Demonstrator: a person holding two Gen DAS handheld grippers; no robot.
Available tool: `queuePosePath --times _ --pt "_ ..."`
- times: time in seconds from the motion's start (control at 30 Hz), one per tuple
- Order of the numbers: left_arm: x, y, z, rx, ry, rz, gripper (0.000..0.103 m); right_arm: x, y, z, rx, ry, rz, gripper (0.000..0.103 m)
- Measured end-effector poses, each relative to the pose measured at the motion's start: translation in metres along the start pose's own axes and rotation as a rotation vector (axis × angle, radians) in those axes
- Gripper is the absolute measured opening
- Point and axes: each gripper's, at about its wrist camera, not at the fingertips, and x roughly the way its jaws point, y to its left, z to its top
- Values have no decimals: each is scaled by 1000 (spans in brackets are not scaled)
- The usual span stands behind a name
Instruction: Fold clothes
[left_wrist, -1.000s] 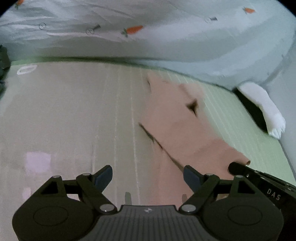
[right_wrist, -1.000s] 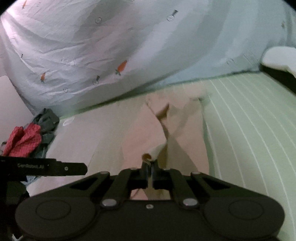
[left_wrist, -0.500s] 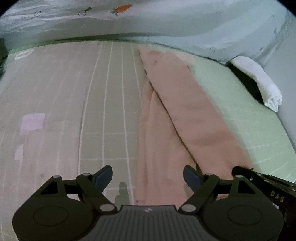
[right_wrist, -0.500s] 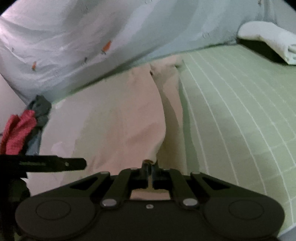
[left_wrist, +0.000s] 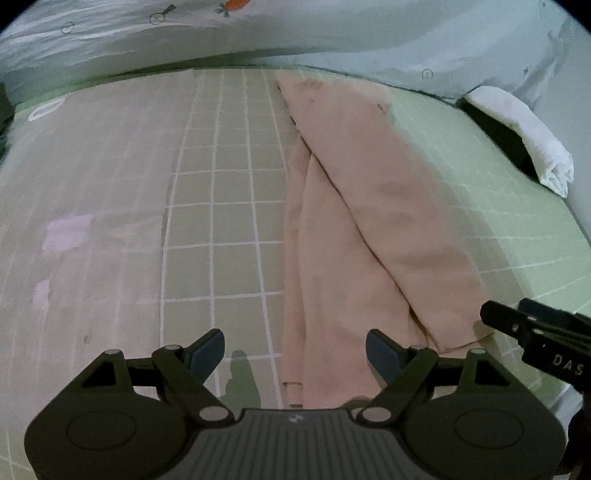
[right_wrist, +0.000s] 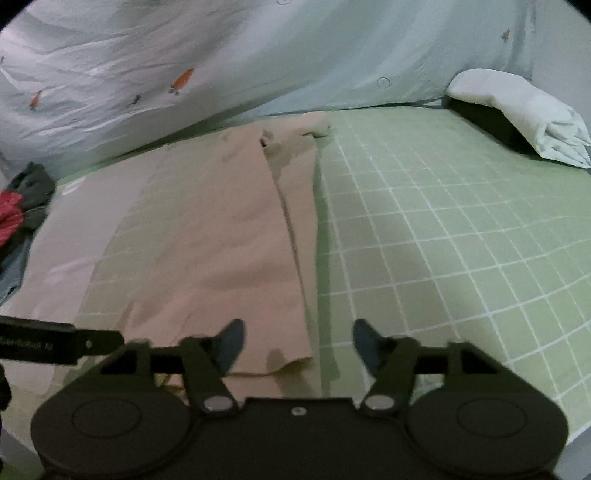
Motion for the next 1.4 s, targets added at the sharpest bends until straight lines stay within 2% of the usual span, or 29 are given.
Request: queuePosePath --times 0.03,0.07,0.33,0.43,0.5,0.57,0.6,0.63,0.67,0.73,0.8,0.9,1.0,1.13,1.23,1.4 --pt "2 -1 1 5 3 0 84 3 0 0 0 7 -16 82" --pt "4 -1 1 10 5 0 84 7 1 0 -4 14 -33 84" --pt "23 -10 3 54 31 -10 84 38 7 -1 6 80 15 83" --pt "26 -17 0 96 7 -7 82 43 14 1 -10 76 20 83" --pt "27 -20 0 105 0 -8 82 45 16 2 -19 72 34 77" --pt "28 -23 1 127 -5 -17 73 46 19 3 -30 67 46 66" --pt "27 -24 2 134 -8 -31 62 45 19 3 -30 72 59 63" --pt "26 -24 2 130 -8 -44 55 44 19 3 -30 77 71 51" --pt "26 -23 3 111 -9 -58 50 43 20 4 -30 81 84 36" --pt "26 -17 4 61 -2 -99 22 42 18 4 -6 100 127 24" --pt "21 -8 4 -5 28 -143 17 40 11 4 32 130 160 18" --pt "0 3 2 -65 53 -229 15 29 -1 6 77 178 215 14" --pt "-46 8 8 -58 3 -304 15 1 -15 9 134 199 292 14" --pt "-87 12 23 -70 -73 -370 15 -37 -25 25 156 143 370 13" --pt "-98 9 47 -75 -142 -385 15 -53 -32 49 174 73 400 14" --pt "-99 4 91 -97 -252 -410 15 -47 -35 98 163 -59 401 13"
